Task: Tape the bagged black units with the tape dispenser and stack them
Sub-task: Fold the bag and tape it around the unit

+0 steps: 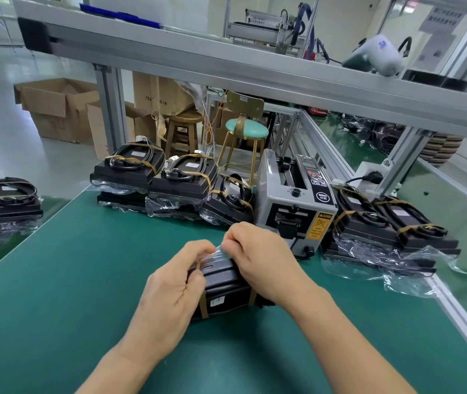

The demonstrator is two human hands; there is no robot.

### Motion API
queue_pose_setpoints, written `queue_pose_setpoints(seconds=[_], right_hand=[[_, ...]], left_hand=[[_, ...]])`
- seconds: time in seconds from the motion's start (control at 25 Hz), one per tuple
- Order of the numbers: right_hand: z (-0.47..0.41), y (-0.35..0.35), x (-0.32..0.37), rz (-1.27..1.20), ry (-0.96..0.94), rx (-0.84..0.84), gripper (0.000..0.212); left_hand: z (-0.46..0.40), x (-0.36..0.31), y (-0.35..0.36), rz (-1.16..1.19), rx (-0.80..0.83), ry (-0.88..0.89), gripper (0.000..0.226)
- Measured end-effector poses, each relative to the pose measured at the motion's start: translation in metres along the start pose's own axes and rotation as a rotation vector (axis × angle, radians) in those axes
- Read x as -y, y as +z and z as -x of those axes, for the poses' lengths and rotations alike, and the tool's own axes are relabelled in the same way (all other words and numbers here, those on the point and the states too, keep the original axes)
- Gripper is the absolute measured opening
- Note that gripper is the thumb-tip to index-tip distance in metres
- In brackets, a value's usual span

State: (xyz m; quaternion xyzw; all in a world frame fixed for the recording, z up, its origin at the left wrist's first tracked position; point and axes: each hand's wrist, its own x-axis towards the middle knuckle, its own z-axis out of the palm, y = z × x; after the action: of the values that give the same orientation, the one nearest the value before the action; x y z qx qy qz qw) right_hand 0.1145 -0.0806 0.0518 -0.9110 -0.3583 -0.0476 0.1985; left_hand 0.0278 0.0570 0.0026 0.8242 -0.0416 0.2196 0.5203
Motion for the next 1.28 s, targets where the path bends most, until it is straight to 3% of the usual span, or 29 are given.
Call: queue_pose_setpoints(seconds=[0.2,0.28,0.4,0.56,0.72,0.96,1.28], right_hand=[[-0.020,-0.008,0.002,-0.098,0.225,0.219,0.016],[-0.021,-0.009,0.001,-0.143,0.266,0.241,0.017],[-0.024,-0.011,0.000,-0.202,0.312,0.227,0.016],[-0.022,-0.009,0.003,-0.190,0.273,0.159,0.016],[-0.013,0.000,0.006,-0.085,0.197,0.012,0.017],[0.003,0.004,-0.008,-0.138,0.137,-0.117,0.020],[-0.006,0.000,-0.010,-0.169,0.087,-0.049,0.018]], left_hand=[[0.002,-0.001,-0.004,-0.021,0.020,0.067,0.038],[0.006,0.003,-0.006,-0.034,0.032,0.043,0.036],[0.006,0.008,-0.008,-0.046,0.062,0.016,0.056],[0.005,0.007,-0.010,0.130,-0.014,-0.116,0.061],[0.003,0.002,-0.005,0.202,-0.129,-0.245,0.041],[-0.004,-0.009,-0.012,0.215,-0.038,-0.316,0.038],[0.014,-0.003,-0.011,0.021,-0.046,-0.060,0.038]])
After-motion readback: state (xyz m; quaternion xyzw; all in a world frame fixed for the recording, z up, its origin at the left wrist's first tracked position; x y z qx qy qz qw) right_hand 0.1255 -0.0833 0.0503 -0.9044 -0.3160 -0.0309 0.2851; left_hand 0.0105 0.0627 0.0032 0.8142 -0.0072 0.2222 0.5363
